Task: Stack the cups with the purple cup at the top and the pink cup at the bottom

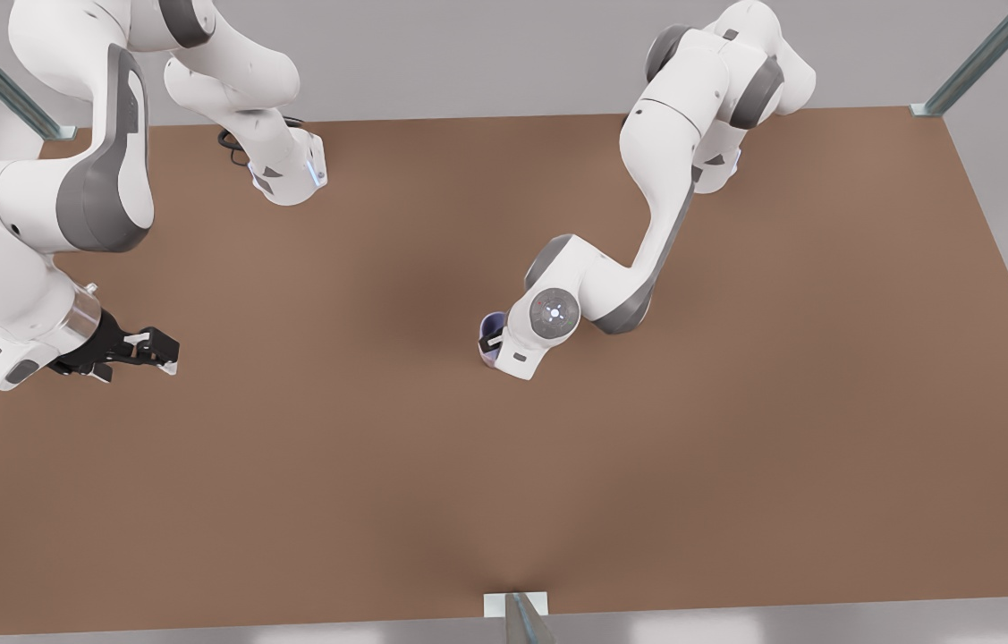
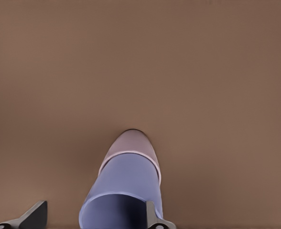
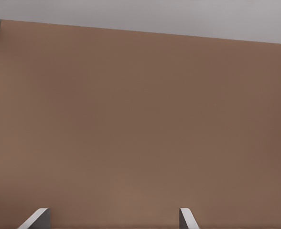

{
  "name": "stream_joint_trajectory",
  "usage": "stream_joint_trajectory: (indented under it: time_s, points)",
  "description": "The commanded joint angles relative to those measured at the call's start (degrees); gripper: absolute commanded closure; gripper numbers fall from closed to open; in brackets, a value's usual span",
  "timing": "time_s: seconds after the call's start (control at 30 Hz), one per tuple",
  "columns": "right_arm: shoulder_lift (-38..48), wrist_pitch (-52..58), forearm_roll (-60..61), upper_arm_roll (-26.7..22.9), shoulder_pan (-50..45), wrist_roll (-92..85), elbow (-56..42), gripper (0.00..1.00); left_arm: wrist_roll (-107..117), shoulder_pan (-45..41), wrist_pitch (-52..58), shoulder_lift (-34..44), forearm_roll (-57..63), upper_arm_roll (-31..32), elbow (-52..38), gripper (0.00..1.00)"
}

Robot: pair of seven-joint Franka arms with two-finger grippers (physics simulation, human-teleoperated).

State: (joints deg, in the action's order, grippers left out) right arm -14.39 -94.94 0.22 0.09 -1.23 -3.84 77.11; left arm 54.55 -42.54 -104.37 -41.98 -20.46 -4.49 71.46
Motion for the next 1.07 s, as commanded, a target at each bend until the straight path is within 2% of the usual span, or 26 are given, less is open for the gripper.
stream_joint_trajectory:
  time_s: [0.0,0.53,0.57,0.6,0.63,0.73,0.8,0.87,0.9,1.03]
  points:
    - [0.1,0.0,0.0,0.0,0.0,0.0,0.0,0.00,0.1,0.0,0.1,0.1,0.1,0.0,0.0,0.01]
    - [-0.5,0.0,0.0,0.1,-0.1,0.0,-0.5,0.00,-2.3,2.7,5.0,5.8,0.5,-0.3,2.1,0.01]
    - [-0.5,-0.1,0.0,0.1,-0.1,0.0,-0.5,0.00,-3.9,3.1,7.8,6.8,0.8,-1.2,1.4,0.01]
    - [-0.5,-0.1,0.0,0.1,-0.1,0.0,-0.5,0.00,-14.2,7.3,14.0,10.5,1.3,-1.9,1.3,0.01]
    - [-0.6,-0.1,0.0,0.1,0.0,0.0,-0.5,0.00,-25.5,10.4,19.2,14.2,6.7,-4.8,1.3,0.01]
    - [-0.6,0.0,0.0,0.0,0.0,0.0,-0.6,0.00,-47.9,15.9,24.9,18.3,11.7,-14.9,-0.1,0.00]
    - [-0.5,0.0,0.0,0.0,0.0,0.0,-0.6,0.00,-57.4,19.2,26.7,19.5,12.9,-15.1,0.0,0.00]
    - [-0.5,0.0,0.0,0.0,0.0,-0.1,-0.8,0.00,-57.4,26.9,21.0,25.3,18.2,-5.6,5.5,0.00]
    - [-0.5,0.0,0.0,0.0,0.0,-0.1,-0.8,0.00,-57.4,27.7,16.1,28.9,19.3,-4.8,11.1,0.00]
    - [-0.6,0.0,0.0,0.0,0.0,0.0,-0.8,0.00,-57.4,27.7,18.0,28.2,19.0,-4.8,10.6,0.00]
